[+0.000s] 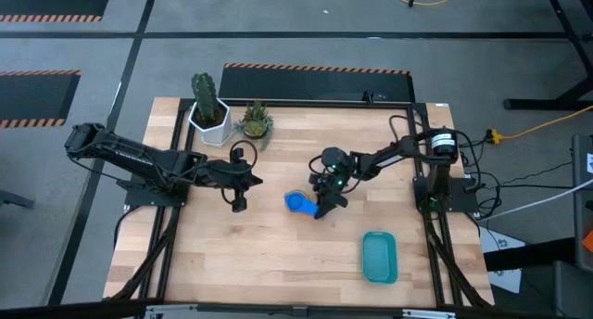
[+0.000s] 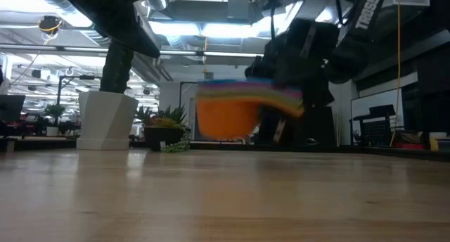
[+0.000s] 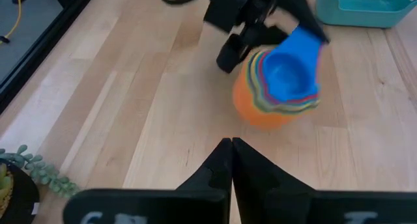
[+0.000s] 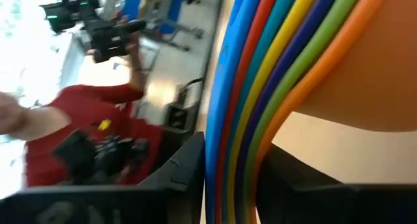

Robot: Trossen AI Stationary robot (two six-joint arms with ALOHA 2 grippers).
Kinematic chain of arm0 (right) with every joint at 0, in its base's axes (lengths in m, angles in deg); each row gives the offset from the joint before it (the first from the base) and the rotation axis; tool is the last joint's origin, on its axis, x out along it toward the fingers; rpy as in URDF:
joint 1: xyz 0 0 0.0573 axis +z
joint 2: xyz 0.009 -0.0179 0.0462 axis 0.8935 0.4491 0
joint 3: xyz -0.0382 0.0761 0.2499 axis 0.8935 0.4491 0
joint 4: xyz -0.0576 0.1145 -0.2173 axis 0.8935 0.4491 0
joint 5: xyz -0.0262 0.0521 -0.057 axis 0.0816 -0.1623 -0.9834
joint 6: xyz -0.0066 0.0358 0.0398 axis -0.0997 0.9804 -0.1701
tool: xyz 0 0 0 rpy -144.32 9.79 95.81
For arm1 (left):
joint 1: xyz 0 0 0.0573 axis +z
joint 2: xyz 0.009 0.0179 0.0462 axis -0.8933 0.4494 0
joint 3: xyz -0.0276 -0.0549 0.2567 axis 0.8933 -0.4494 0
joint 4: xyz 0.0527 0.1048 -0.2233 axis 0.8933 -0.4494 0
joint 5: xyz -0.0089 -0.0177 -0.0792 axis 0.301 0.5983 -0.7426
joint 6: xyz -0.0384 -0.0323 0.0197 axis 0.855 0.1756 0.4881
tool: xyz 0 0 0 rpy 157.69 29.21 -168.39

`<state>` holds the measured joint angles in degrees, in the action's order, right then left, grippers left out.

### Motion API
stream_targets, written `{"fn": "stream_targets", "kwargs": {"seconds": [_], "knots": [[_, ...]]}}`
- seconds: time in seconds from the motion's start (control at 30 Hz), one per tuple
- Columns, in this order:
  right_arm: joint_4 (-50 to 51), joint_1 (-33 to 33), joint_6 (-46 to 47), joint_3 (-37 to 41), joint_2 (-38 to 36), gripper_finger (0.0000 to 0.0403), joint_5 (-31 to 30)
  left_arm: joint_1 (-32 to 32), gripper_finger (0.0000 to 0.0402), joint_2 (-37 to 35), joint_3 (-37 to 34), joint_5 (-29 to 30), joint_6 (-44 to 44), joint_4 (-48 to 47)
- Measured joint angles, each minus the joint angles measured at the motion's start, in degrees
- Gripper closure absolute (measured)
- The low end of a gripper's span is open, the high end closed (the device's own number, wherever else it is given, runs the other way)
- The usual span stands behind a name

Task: Nest measuring cups in basket
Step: Put the stacked measuring cups into the green bin

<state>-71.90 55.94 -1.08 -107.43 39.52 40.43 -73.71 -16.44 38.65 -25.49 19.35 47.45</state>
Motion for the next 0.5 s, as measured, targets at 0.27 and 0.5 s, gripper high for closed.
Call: {"fn": "stream_targets", "kwargs": {"seconds": [0.27,0.5], "knots": [[3.84,0.52,6.66,0.19,-10.81,0.0306,13.25,0.01,0.0388,0.0,0.0,-0.01,-0.02,0.0],[18.92,3.72,2.63,4.02,-23.6,0.0307,18.91,0.0,0.0374,0.0,0.02,0.0,0.0,0.05]]}}
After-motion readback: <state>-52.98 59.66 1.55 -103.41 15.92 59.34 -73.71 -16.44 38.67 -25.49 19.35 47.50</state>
